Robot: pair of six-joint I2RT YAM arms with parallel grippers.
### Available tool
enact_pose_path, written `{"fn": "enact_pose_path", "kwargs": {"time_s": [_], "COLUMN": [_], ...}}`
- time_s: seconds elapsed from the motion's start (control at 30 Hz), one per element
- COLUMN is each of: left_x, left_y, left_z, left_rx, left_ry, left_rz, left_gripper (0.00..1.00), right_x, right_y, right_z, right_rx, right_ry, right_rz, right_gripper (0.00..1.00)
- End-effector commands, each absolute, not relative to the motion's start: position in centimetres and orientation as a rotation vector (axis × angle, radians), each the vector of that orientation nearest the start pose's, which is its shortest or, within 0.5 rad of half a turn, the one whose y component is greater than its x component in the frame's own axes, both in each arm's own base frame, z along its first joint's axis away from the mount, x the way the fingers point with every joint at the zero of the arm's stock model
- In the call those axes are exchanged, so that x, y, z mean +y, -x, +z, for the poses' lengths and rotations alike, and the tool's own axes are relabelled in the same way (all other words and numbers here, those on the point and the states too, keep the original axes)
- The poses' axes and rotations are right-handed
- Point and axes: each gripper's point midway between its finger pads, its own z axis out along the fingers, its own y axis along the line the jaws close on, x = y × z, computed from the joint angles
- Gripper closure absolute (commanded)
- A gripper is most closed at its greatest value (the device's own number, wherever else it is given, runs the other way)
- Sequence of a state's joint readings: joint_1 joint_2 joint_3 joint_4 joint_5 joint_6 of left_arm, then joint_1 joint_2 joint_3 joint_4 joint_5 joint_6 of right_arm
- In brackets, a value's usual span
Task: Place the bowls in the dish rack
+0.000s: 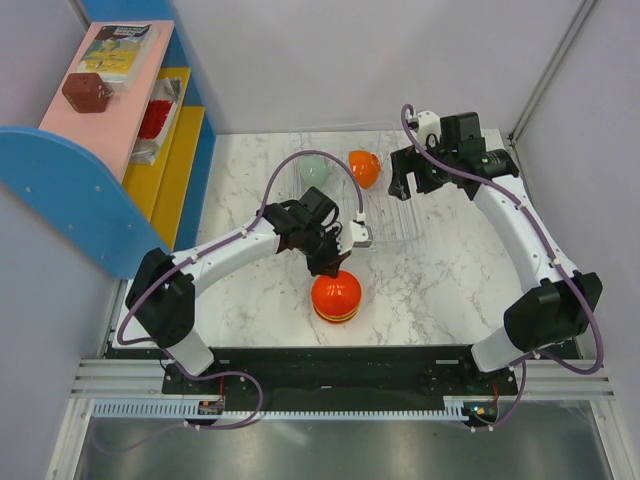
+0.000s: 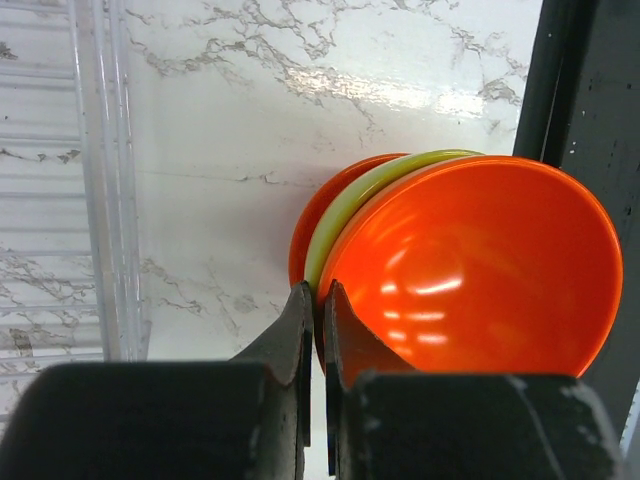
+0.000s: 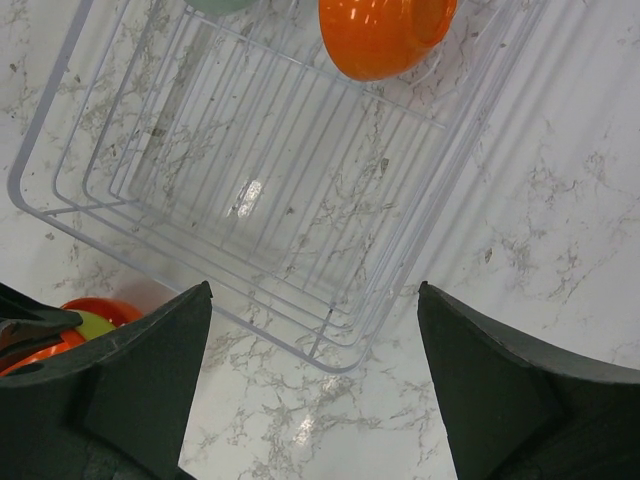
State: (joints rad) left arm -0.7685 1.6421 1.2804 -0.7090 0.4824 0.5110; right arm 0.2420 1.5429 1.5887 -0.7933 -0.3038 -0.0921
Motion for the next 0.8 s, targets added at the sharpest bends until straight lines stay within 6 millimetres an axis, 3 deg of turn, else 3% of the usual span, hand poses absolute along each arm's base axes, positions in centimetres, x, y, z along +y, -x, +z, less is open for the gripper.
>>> {"fn": "enact_pose_path", "kwargs": {"time_s": [0.0,0.4,0.57,0.6,0.63,0.77], "left_x": [-31.04,-31.02,-30.90,-30.89,-30.88,-30.87], "left_y": [-21.48,-21.32,-21.49,-21.56,-21.58,-21.59], "left_z": [12.15,11.58,11.75,11.85,11.90,12.03], "left_rx": [1.939,1.952,1.956,1.956,1.955,1.951], "left_ry": [-1.745,-1.754,-1.746,-1.742,-1.742,-1.741], "left_rz": [-0.798,-0.805,-0.787,-0.787,-0.785,-0.778], "left_gripper": [0.98,0.96,0.86,0.86,0.93,0.96], "right_x": [15.13,15.25,15.21,15.26,15.22,15.28], "right_y": [-38.32,-38.37,-38.35,-38.31,-38.32,-38.30], "right_z": [25.46,24.99,24.85,24.79,24.79,24.76], "right_rx": [2.229,2.241,2.246,2.247,2.247,2.247], "right_ry": [0.544,0.547,0.546,0.548,0.547,0.549], "right_rz": [0.466,0.475,0.476,0.477,0.478,0.479], "right_gripper": [0.09,0.09,0.09,0.09,0.09,0.09]}}
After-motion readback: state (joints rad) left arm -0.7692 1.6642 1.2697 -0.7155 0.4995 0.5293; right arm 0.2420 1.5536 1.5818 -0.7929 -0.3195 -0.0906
